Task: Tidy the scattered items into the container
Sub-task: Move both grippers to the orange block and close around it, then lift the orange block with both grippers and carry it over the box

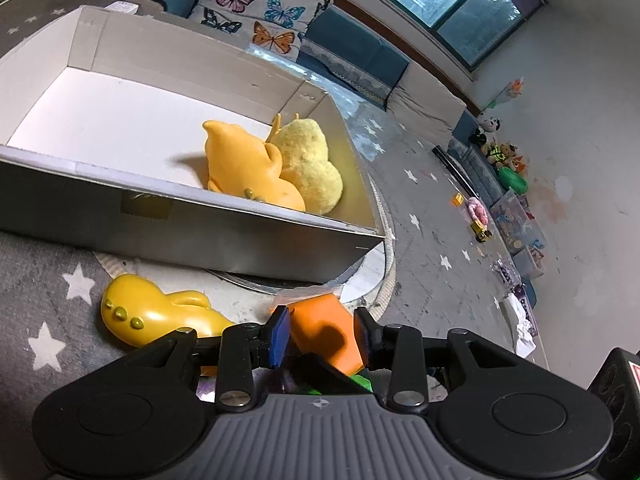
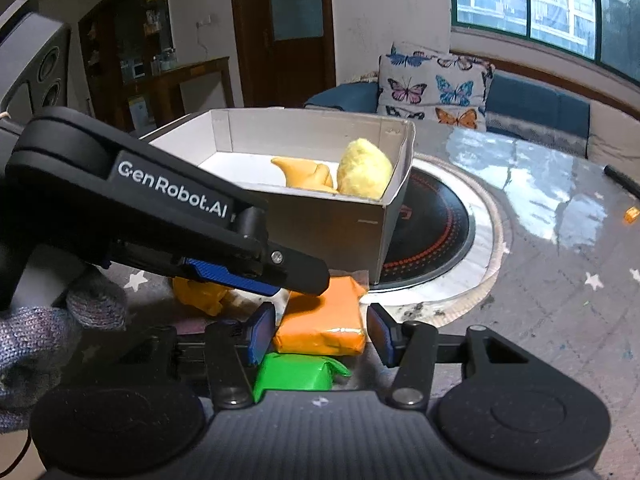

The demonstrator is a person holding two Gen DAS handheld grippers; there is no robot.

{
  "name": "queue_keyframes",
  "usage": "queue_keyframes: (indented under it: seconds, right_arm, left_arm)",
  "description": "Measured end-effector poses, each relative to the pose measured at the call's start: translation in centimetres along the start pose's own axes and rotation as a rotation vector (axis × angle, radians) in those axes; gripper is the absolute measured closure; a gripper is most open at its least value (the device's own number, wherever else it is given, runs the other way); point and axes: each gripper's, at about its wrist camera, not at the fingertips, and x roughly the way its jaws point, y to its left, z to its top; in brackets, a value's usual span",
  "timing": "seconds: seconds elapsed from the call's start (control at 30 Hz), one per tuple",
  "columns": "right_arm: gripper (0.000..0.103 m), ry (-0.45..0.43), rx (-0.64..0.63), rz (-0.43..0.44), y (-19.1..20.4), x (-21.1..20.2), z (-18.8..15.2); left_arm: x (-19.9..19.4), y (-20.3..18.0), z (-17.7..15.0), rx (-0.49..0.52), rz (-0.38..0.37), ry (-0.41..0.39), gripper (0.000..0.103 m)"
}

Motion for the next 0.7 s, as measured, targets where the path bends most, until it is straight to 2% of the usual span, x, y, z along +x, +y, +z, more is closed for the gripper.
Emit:
queue_keyframes:
  seconds: [0.1, 0.37, 0.7]
  right_arm:
    - [0.056, 0.012, 0.006, 0.005, -0.1, 0.3, -0.1]
    - [0.057, 0.024, 0.051, 0.026, -0.7, 0.7, -0.5]
    - [0.059, -0.014, 0.098, 0.044, -1.2, -0.3, -0.6]
  left_arm:
    - [0.2, 0.3, 0.0, -0.019, 0.006, 0.003, 0.065]
    - [0.4, 0.3, -0.2, -0.042, 0.003, -0.010, 0.065]
    - [0.3, -0.3, -0.4, -0.024, -0.025, -0.006, 0.070]
